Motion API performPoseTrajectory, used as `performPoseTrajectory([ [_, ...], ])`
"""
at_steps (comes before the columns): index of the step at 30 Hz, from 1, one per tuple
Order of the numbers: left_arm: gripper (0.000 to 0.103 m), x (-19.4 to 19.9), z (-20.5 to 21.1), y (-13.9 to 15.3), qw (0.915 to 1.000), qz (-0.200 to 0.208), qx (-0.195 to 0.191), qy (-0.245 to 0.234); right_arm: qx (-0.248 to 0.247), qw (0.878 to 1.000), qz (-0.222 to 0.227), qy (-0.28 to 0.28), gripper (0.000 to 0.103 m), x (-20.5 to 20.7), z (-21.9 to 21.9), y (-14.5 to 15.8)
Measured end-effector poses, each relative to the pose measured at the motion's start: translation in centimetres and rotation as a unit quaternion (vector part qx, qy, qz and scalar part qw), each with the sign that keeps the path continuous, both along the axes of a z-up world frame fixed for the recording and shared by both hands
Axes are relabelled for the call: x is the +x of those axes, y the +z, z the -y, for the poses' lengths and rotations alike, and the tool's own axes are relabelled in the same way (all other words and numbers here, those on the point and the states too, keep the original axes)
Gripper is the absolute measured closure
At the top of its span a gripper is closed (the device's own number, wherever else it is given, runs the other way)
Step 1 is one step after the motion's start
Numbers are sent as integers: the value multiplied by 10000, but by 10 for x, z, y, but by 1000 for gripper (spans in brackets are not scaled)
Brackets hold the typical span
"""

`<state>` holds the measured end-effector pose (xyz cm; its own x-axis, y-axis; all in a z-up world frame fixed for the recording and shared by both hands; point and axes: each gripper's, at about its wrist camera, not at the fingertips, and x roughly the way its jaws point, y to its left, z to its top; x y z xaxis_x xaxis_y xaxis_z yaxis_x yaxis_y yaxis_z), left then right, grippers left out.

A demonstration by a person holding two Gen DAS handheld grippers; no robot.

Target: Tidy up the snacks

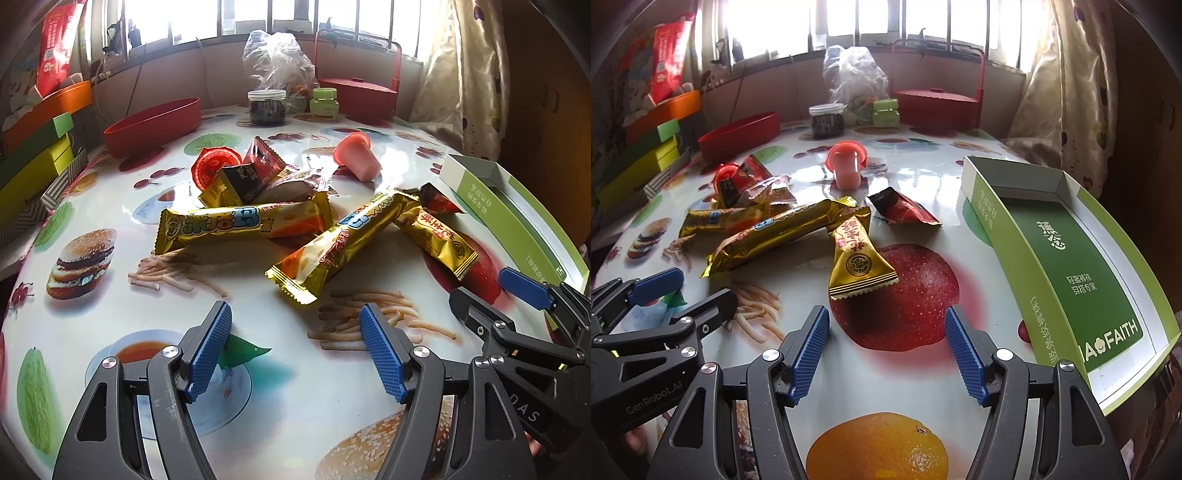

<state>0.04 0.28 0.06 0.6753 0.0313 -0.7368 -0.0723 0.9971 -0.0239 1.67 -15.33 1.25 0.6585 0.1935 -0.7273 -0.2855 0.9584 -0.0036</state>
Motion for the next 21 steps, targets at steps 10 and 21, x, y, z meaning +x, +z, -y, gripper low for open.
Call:
performPoseTrajectory([
  [10, 31, -1, -1, 0, 10000, 51, -47, -17, 0, 10000, 52, -63, 38, -1, 0, 1],
  [21, 31, -3, -4, 0, 9999, 74, -80, -35, 15, 9998, 133, -127, 38, -3, 0, 0],
])
